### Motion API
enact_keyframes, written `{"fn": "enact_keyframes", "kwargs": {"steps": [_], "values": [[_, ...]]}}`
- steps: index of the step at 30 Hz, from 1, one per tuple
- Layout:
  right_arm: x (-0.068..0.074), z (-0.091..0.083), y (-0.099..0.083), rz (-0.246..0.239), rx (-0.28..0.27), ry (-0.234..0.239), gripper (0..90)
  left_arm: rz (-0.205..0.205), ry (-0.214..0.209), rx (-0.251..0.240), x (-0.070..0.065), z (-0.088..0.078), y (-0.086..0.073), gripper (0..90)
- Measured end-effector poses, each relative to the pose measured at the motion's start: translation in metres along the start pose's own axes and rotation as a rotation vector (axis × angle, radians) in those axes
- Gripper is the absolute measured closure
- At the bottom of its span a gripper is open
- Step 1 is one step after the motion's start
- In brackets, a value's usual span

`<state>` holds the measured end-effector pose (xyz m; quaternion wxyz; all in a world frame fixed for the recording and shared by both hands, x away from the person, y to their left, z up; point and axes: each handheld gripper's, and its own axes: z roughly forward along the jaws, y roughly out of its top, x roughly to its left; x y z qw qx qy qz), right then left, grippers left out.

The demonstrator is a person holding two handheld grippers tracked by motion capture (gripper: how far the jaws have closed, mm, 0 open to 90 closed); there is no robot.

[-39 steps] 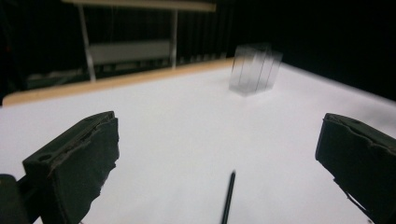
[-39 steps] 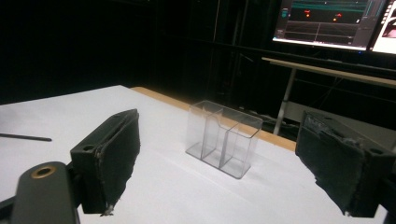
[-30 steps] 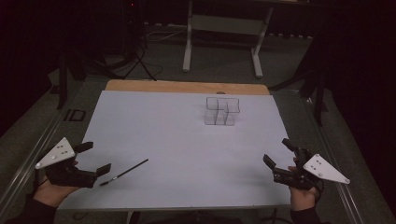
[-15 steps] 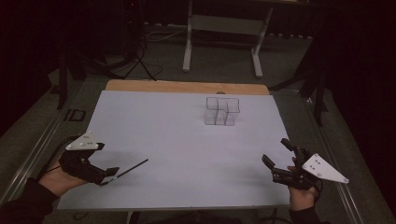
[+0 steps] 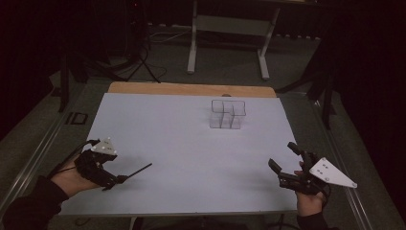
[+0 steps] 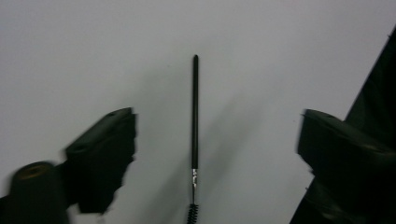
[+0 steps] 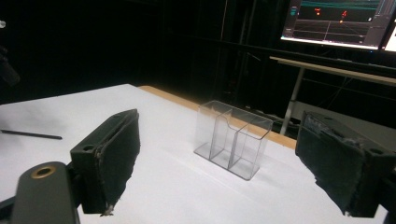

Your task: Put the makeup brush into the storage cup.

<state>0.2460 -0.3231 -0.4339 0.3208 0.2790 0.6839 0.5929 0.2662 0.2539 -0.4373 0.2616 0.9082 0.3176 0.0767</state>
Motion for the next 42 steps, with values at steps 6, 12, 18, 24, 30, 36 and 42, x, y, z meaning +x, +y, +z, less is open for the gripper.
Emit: {"fn": "enact_keyframes", "kwargs": {"steps": [6, 12, 18, 24, 30, 36, 42], "values": [[0.001, 0.000, 0.000, -0.001, 0.001, 0.004, 13.6, 0.019, -0.016, 0.052, 0.000, 0.007, 0.003, 32.3], [0.001, 0.001, 0.000, 0.001, 0.006, 0.005, 13.6, 0.006, -0.032, 0.097, 0.001, 0.017, 0.007, 45.4], [0.001, 0.001, 0.000, 0.001, 0.006, 0.009, 13.7, -0.009, -0.026, 0.145, 0.002, 0.028, 0.011, 54.9], [0.001, 0.001, -0.001, 0.002, 0.005, 0.012, 13.7, -0.019, -0.024, 0.209, 0.002, 0.040, 0.010, 61.3], [0.001, 0.001, -0.001, 0.000, 0.007, 0.016, 13.6, -0.033, -0.013, 0.266, 0.006, 0.049, 0.006, 68.8], [0.001, 0.001, -0.001, 0.001, 0.009, 0.018, 13.6, -0.044, -0.029, 0.324, 0.012, 0.057, -0.003, 72.8], [0.001, 0.002, -0.001, 0.003, 0.010, 0.021, 13.7, -0.037, -0.011, 0.385, 0.013, 0.064, -0.009, 78.0]]}}
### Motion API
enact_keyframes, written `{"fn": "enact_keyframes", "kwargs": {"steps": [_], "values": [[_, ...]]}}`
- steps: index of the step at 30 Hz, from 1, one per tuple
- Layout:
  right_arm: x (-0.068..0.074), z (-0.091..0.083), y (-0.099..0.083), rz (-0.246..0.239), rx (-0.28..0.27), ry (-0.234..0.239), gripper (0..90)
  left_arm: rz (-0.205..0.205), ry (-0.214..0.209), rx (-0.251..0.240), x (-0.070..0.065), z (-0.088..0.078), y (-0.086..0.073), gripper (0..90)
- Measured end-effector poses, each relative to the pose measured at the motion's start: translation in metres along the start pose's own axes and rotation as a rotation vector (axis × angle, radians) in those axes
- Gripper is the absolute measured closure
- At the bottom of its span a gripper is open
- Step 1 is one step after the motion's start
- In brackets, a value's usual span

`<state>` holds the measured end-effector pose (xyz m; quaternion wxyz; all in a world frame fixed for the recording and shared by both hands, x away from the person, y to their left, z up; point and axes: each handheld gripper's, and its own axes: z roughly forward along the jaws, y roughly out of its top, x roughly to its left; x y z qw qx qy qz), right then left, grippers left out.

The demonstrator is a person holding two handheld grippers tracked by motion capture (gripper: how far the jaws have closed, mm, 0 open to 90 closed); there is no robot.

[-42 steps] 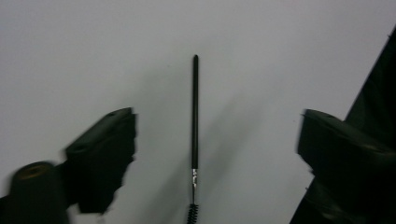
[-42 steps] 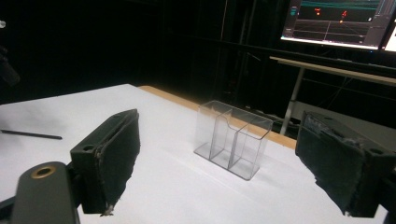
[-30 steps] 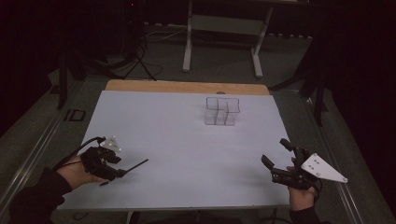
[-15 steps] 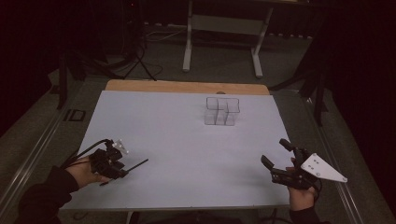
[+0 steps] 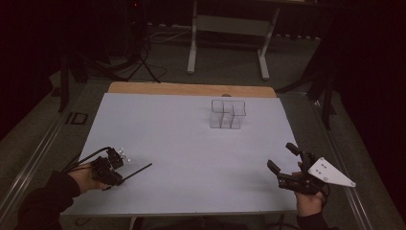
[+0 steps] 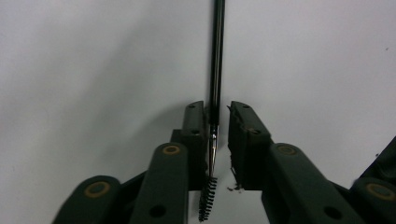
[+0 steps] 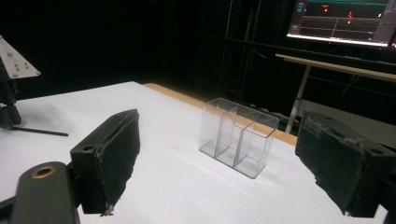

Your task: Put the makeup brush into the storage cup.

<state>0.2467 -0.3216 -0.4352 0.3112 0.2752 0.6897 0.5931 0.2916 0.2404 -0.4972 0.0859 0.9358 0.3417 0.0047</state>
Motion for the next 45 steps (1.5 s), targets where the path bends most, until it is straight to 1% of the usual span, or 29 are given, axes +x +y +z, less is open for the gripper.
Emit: {"fn": "enact_keyframes", "kwargs": {"steps": [4, 6, 7, 9, 11, 12, 13, 14, 19, 20, 21, 22, 24, 25, 27, 28, 32, 34, 35, 36, 37, 38, 39, 40, 43, 45], "values": [[0.000, 0.000, 0.000, 0.002, 0.000, 0.002, 13.6, 0.016, 0.003, 0.005, 0.000, 0.001, 0.001, 79.0], [0.000, 0.000, 0.000, 0.003, 0.000, 0.003, 13.7, 0.015, -0.002, 0.003, 0.000, 0.001, 0.001, 79.7], [0.000, 0.000, 0.000, 0.003, 0.000, 0.003, 13.7, 0.015, -0.011, -0.007, 0.002, 0.001, 0.000, 80.3], [0.000, 0.000, 0.000, 0.002, 0.000, 0.002, 13.7, 0.012, -0.019, -0.013, 0.003, 0.002, -0.001, 81.1], [0.000, 0.000, 0.000, 0.003, -0.001, 0.002, 13.7, 0.006, -0.023, -0.021, 0.004, 0.003, -0.002, 81.6], [0.000, -0.001, 0.000, 0.003, 0.000, 0.001, 13.6, 0.008, -0.035, -0.027, 0.005, 0.003, -0.003, 81.6], [0.000, -0.001, 0.000, 0.004, -0.002, 0.003, 13.7, 0.006, -0.035, -0.037, 0.005, 0.004, -0.004, 81.6], [0.000, -0.001, 0.000, 0.004, -0.001, 0.004, 13.7, 0.006, -0.027, -0.037, 0.006, 0.004, -0.004, 81.7], [0.000, -0.001, 0.000, 0.003, 0.001, 0.003, 13.7, 0.002, -0.028, -0.053, 0.006, 0.005, -0.006, 82.3], [0.000, -0.001, 0.000, 0.003, 0.001, 0.003, 13.7, 0.012, -0.019, -0.051, 0.005, 0.005, -0.006, 82.3], [0.000, -0.001, 0.000, 0.003, 0.001, 0.001, 13.6, 0.026, -0.007, -0.038, 0.003, 0.005, -0.004, 82.2], [0.000, -0.001, 0.000, 0.003, 0.001, 0.001, 13.6, 0.026, -0.007, -0.038, 0.003, 0.005, -0.004, 82.2], [0.000, -0.001, 0.000, 0.002, 0.003, 0.001, 13.7, 0.045, 0.011, -0.020, 0.001, 0.005, -0.002, 82.2], [0.000, -0.001, 0.000, 0.002, 0.003, 0.003, 13.6, 0.045, 0.012, -0.016, 0.000, 0.005, -0.001, 82.1], [0.000, -0.001, 0.000, 0.003, 0.002, 0.003, 13.7, 0.044, 0.004, -0.015, 0.001, 0.005, -0.001, 82.1], [0.000, -0.001, 0.000, 0.004, 0.003, 0.002, 13.7, 0.044, -0.003, -0.017, 0.002, 0.005, -0.001, 79.6], [-0.001, -0.001, -0.001, 0.010, 0.001, 0.002, 13.6, 0.037, -0.020, -0.042, 0.003, 0.005, -0.004, 77.7], [-0.001, -0.001, -0.001, 0.010, 0.003, 0.002, 13.7, 0.043, -0.017, -0.044, 0.003, 0.005, -0.005, 77.8], [-0.001, -0.001, 0.000, 0.010, 0.003, 0.004, 13.7, 0.050, -0.004, -0.047, 0.002, 0.005, -0.005, 78.2], [-0.001, -0.001, 0.000, 0.010, 0.003, 0.004, 13.7, 0.050, -0.004, -0.047, 0.002, 0.005, -0.005, 79.5], [-0.001, -0.001, 0.000, 0.007, 0.003, 0.004, 13.6, 0.055, 0.005, -0.046, 0.001, 0.005, -0.005, 79.5], [0.000, 0.000, 0.000, 0.006, 0.006, 0.003, 13.6, 0.063, 0.019, -0.041, -0.002, 0.006, -0.004, 83.2], [0.000, 0.000, 0.000, 0.006, 0.006, 0.003, 13.6, 0.063, 0.019, -0.041, -0.002, 0.006, -0.004, 85.0], [0.000, -0.001, 0.000, 0.006, 0.006, 0.001, 13.6, 0.072, 0.027, -0.038, -0.003, 0.006, -0.004, 85.4], [0.000, -0.001, 0.000, 0.006, 0.005, 0.001, 13.7, 0.078, 0.026, -0.036, -0.003, 0.006, -0.003, 85.9], [-0.001, -0.001, 0.000, 0.008, 0.006, -0.001, 13.7, 0.063, 0.007, -0.050, 0.000, 0.005, -0.004, 86.0]]}}
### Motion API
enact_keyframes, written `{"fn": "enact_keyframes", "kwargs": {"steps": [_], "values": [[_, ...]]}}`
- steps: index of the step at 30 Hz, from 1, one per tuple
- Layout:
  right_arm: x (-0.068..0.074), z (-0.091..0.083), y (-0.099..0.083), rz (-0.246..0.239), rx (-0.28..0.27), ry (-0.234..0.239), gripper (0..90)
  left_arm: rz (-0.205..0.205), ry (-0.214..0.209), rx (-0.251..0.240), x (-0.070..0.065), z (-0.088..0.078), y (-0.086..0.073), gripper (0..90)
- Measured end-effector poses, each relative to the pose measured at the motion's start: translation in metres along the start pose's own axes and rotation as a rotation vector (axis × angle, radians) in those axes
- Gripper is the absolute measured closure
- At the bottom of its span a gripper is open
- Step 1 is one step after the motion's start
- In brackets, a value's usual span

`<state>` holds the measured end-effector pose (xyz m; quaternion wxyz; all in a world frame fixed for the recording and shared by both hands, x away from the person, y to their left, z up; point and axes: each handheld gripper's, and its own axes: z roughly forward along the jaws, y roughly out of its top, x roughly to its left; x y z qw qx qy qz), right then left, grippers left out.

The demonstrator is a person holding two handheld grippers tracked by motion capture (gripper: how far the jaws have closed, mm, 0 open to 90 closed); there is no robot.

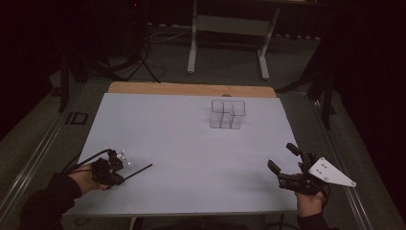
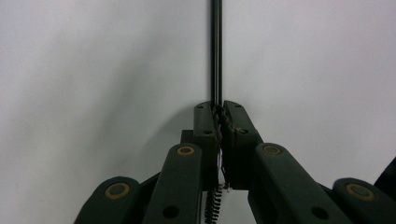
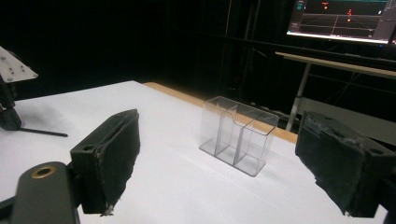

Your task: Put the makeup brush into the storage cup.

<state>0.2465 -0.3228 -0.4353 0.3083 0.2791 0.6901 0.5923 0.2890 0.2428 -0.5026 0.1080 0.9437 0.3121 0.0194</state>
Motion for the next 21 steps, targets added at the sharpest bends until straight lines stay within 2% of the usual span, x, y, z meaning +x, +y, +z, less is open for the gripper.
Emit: {"fn": "enact_keyframes", "kwargs": {"steps": [2, 6, 11, 14, 16, 20, 21], "values": [[0.000, 0.000, 0.000, -0.001, 0.000, 0.000, 13.6, -0.008, -0.004, -0.016, 0.002, -0.001, -0.001, 86.0], [0.000, 0.000, 0.000, 0.001, 0.002, -0.002, 13.6, 0.009, -0.015, -0.040, 0.002, -0.010, 0.002, 86.0], [0.000, 0.000, 0.000, 0.000, 0.002, -0.002, 13.7, 0.034, -0.012, -0.047, 0.001, -0.019, 0.009, 86.1], [0.000, 0.000, 0.000, 0.001, 0.003, -0.002, 13.7, 0.036, -0.012, -0.052, 0.001, -0.020, 0.010, 86.1], [0.000, 0.001, -0.001, 0.004, 0.006, -0.004, 13.6, 0.072, -0.014, -0.058, -0.002, -0.024, 0.018, 86.1], [0.000, 0.001, -0.001, 0.005, 0.007, -0.004, 13.7, 0.090, -0.027, -0.071, -0.004, -0.027, 0.027, 86.1], [0.000, 0.001, -0.001, 0.005, 0.008, -0.002, 13.7, 0.108, -0.030, -0.066, -0.004, -0.028, 0.029, 86.1]]}}
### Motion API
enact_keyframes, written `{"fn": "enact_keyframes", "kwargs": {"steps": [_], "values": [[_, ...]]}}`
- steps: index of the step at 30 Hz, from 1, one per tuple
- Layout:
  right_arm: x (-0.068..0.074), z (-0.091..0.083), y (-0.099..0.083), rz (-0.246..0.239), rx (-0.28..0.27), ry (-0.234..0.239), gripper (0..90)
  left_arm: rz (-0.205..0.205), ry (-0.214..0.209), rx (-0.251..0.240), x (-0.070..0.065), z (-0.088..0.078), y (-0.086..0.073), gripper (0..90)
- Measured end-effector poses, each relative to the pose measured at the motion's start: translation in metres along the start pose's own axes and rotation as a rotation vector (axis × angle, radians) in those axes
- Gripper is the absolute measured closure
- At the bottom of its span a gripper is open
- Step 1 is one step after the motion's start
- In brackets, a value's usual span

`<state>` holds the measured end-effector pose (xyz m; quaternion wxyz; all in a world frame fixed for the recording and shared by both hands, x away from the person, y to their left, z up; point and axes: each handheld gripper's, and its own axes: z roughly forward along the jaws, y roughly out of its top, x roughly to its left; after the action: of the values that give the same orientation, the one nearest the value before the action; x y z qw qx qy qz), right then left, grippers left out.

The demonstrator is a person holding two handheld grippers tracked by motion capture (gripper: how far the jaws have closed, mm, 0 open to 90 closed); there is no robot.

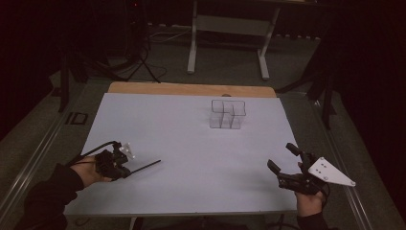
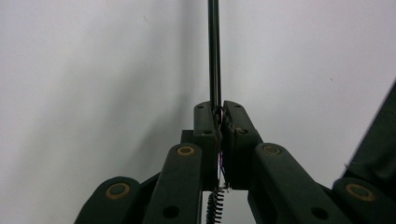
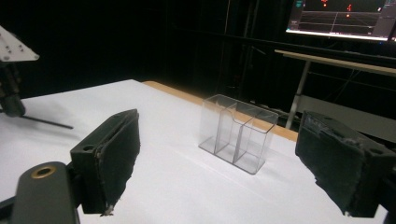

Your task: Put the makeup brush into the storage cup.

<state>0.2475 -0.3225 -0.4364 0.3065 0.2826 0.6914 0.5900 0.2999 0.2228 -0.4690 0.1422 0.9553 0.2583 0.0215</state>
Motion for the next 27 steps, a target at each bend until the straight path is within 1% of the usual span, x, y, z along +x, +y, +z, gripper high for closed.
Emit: {"fn": "enact_keyframes", "kwargs": {"steps": [1, 2, 3, 4, 5, 6, 7, 8, 9, 10, 11, 12, 13, 14, 15, 16, 17, 18, 19, 20, 21, 22, 23, 25, 26, 27], "values": [[0.000, 0.000, 0.000, -0.001, 0.001, -0.001, 13.7, 0.000, 0.004, -0.010, 0.000, -0.001, 0.003, 86.1], [0.000, 0.000, 0.000, 0.001, 0.002, 0.000, 13.6, 0.001, -0.012, -0.009, 0.000, -0.001, 0.005, 86.1], [0.000, 0.000, 0.000, 0.002, 0.002, 0.000, 13.6, 0.014, -0.007, -0.007, 0.000, -0.001, 0.008, 86.1], [0.000, 0.000, 0.000, 0.002, 0.004, -0.002, 13.7, 0.013, -0.003, -0.012, 0.001, -0.001, 0.010, 86.1], [0.000, 0.000, 0.000, 0.001, 0.005, -0.002, 13.7, 0.027, -0.016, -0.005, 0.001, -0.001, 0.013, 86.1], [0.000, 0.000, 0.000, 0.001, 0.004, -0.001, 13.7, 0.035, -0.004, -0.011, 0.000, -0.002, 0.016, 86.1], [0.000, 0.000, 0.000, 0.002, 0.005, -0.001, 13.6, 0.031, -0.013, -0.014, 0.001, -0.002, 0.018, 86.1], [0.000, 0.001, -0.001, 0.002, 0.006, 0.000, 13.7, 0.043, -0.017, -0.012, 0.000, -0.002, 0.021, 86.1], [0.000, 0.001, -0.001, 0.002, 0.006, 0.000, 13.7, 0.048, -0.010, -0.020, 0.000, -0.002, 0.023, 86.1], [0.000, 0.001, -0.001, 0.003, 0.007, 0.001, 13.6, 0.053, -0.023, -0.016, 0.000, -0.002, 0.026, 86.1], [0.000, 0.001, -0.001, 0.004, 0.008, 0.001, 13.6, 0.065, -0.017, -0.015, 0.000, -0.001, 0.028, 86.1], [0.000, 0.001, -0.001, 0.003, 0.008, 0.001, 13.7, 0.062, -0.019, -0.018, 0.000, -0.002, 0.031, 86.1], [0.000, 0.001, -0.001, 0.002, 0.008, 0.001, 13.7, 0.073, -0.031, -0.013, -0.001, -0.001, 0.034, 86.1], [0.000, 0.001, -0.001, 0.000, 0.008, 0.002, 13.7, 0.083, -0.017, -0.013, -0.001, -0.001, 0.037, 86.1], [0.000, 0.001, -0.001, -0.001, 0.009, 0.002, 13.6, 0.084, -0.027, -0.015, -0.001, -0.002, 0.039, 86.1], [0.000, 0.001, -0.001, -0.002, 0.009, 0.003, 13.6, 0.100, -0.028, -0.011, -0.002, -0.002, 0.042, 86.1], [0.000, 0.001, -0.001, -0.001, 0.009, 0.003, 13.6, 0.099, -0.021, -0.019, -0.002, -0.003, 0.045, 86.1], [0.000, 0.002, -0.001, -0.001, 0.010, 0.002, 13.7, 0.107, -0.034, -0.020, -0.002, -0.003, 0.047, 86.1], [0.000, 0.002, -0.001, -0.001, 0.010, 0.003, 13.6, 0.116, -0.024, -0.020, -0.003, -0.003, 0.050, 86.1], [0.000, 0.002, -0.001, -0.001, 0.011, 0.002, 13.6, 0.118, -0.026, -0.022, -0.003, -0.004, 0.053, 86.1], [0.000, 0.002, -0.001, -0.001, 0.013, 0.000, 13.6, 0.131, -0.026, -0.019, -0.004, -0.004, 0.055, 86.1], [0.000, 0.002, -0.001, 0.001, 0.014, 0.001, 13.6, 0.135, -0.016, -0.017, -0.004, -0.005, 0.058, 86.1], [0.000, 0.002, -0.001, 0.004, 0.016, 0.003, 13.7, 0.142, -0.027, -0.015, -0.005, -0.005, 0.061, 86.1], [0.000, 0.004, -0.001, 0.006, 0.026, 0.009, 13.6, 0.155, -0.025, -0.021, -0.007, -0.006, 0.067, 86.1], [0.000, 0.004, -0.001, 0.005, 0.034, 0.015, 13.6, 0.167, -0.029, -0.017, -0.007, -0.007, 0.070, 86.1], [0.001, 0.006, -0.001, 0.005, 0.041, 0.020, 13.6, 0.169, -0.024, -0.019, -0.008, -0.008, 0.073, 86.1]]}}
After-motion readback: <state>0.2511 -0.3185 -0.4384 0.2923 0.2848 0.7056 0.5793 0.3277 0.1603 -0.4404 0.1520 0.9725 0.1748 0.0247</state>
